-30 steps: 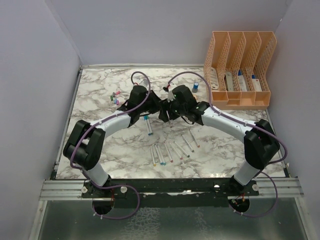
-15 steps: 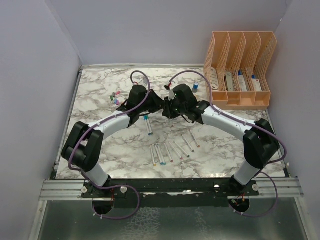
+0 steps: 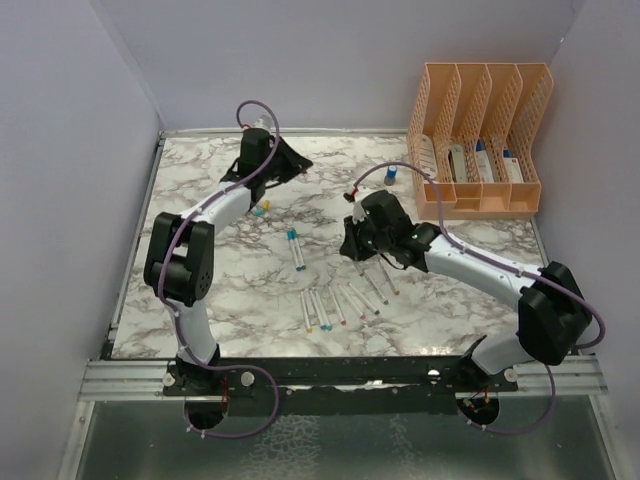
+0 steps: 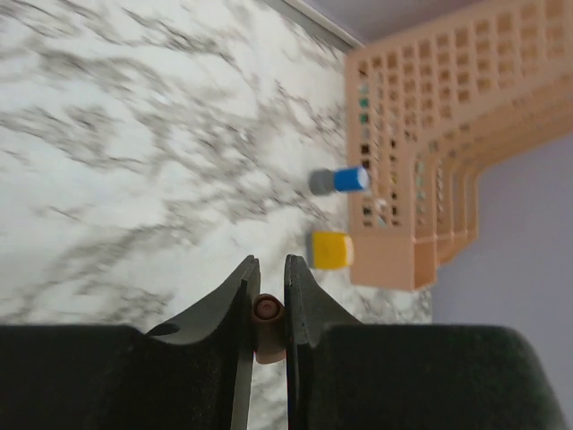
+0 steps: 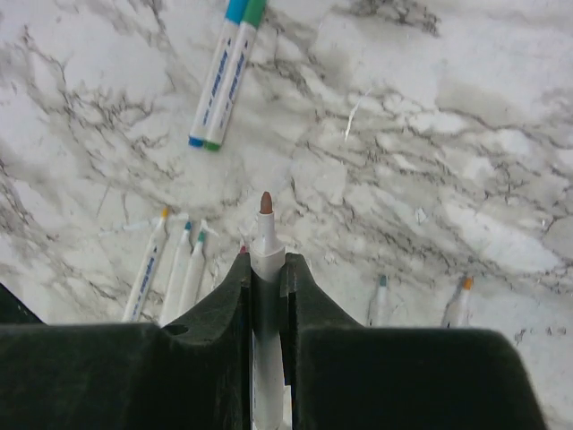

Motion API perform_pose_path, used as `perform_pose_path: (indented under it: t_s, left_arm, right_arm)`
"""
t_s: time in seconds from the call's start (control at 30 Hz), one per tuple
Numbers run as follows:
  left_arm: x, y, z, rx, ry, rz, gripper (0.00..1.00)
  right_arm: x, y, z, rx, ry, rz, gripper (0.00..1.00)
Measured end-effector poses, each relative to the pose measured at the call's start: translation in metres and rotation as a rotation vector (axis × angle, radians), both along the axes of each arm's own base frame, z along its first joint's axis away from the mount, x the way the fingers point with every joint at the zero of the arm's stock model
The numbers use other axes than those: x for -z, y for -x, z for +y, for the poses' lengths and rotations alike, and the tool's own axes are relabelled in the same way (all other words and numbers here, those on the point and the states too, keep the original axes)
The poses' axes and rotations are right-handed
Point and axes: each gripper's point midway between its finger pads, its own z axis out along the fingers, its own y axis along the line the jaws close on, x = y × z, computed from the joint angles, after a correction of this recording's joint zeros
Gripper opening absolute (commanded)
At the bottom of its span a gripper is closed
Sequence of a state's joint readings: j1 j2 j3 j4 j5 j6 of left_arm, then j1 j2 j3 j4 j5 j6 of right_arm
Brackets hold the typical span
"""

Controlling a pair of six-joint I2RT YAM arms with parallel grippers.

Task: Open the pen caps

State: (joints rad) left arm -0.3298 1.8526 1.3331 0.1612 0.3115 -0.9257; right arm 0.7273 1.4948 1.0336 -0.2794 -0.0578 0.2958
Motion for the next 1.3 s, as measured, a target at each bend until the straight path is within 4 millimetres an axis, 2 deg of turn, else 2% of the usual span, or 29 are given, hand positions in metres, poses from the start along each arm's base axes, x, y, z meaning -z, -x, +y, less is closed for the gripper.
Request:
perform_pose_path:
  t_s: [0.1, 0.17, 0.33, 0.47, 0.83, 1.07, 1.13, 1.23, 1.3]
  left_arm:
    - [0.017, -0.029, 0.043, -0.103, -0.051, 0.020, 0.00]
    - [0.032, -0.034, 0.060, -0.134, -0.098, 0.053, 0.00]
    - [0.066, -0.027, 0.073, -0.139, -0.230, 0.139, 0.00]
    - [0.088, -0.019, 0.087, -0.145, -0.339, 0.192, 0.00]
    - [0.128, -0.008, 0.127, -0.183, -0.601, 0.280, 0.01]
    - [0.150, -0.004, 0.134, -0.164, -0.660, 0.327, 0.15]
    - [0.157, -0.004, 0.134, -0.159, -0.668, 0.339, 0.25]
    - [0.154, -0.007, 0.134, -0.158, -0.669, 0.329, 0.42]
    - [0.154, -0.007, 0.135, -0.157, -0.672, 0.331, 0.46]
  right_arm:
    - [0.009, 0.017, -0.009, -0.004, 0.037, 0.037, 0.01]
    - [0.014, 0.017, -0.020, 0.033, 0.076, 0.049, 0.01]
    - [0.026, 0.000, -0.070, 0.190, 0.194, 0.082, 0.01]
    - [0.031, -0.010, -0.101, 0.283, 0.261, 0.100, 0.01]
    - [0.045, -0.020, -0.133, 0.362, 0.330, 0.151, 0.01]
    - [0.060, -0.024, -0.145, 0.379, 0.365, 0.189, 0.01]
    - [0.065, -0.023, -0.147, 0.381, 0.374, 0.201, 0.01]
    - [0.077, -0.016, -0.149, 0.373, 0.390, 0.234, 0.01]
    - [0.084, -0.013, -0.150, 0.367, 0.400, 0.253, 0.01]
